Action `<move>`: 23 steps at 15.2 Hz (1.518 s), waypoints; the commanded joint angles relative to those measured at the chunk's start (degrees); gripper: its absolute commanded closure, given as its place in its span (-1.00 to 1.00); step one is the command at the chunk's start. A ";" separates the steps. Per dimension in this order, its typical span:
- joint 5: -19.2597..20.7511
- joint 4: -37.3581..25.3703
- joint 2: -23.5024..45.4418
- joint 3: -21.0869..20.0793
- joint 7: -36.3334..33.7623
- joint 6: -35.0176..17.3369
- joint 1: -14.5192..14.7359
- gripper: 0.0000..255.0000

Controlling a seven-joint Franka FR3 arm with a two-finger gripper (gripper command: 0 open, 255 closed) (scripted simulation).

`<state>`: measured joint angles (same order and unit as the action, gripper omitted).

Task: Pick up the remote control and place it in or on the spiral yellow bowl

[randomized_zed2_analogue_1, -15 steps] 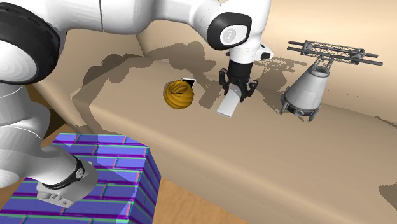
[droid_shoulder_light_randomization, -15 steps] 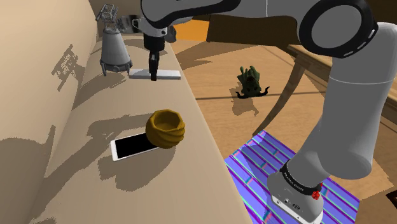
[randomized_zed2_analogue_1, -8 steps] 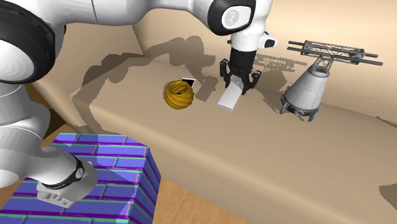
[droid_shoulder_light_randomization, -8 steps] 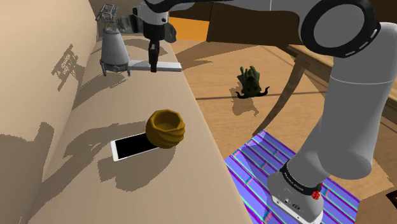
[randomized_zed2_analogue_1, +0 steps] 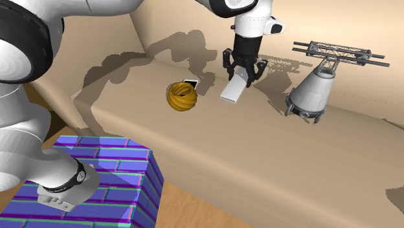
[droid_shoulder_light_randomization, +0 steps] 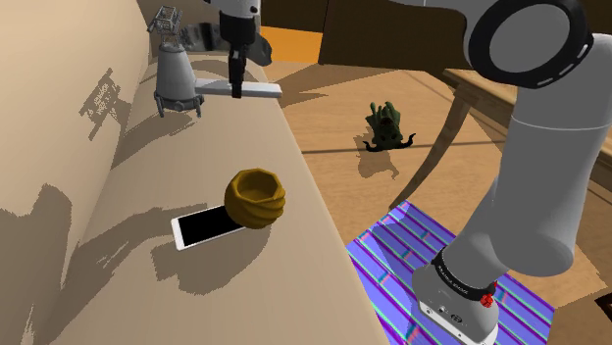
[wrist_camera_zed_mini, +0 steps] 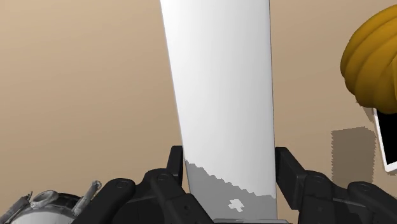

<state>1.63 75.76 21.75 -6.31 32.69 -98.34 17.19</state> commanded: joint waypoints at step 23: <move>-3.69 39.94 -28.03 -7.62 -15.46 -12.38 8.40 1.00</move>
<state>-2.04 114.96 -6.21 -13.94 17.19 -110.01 25.59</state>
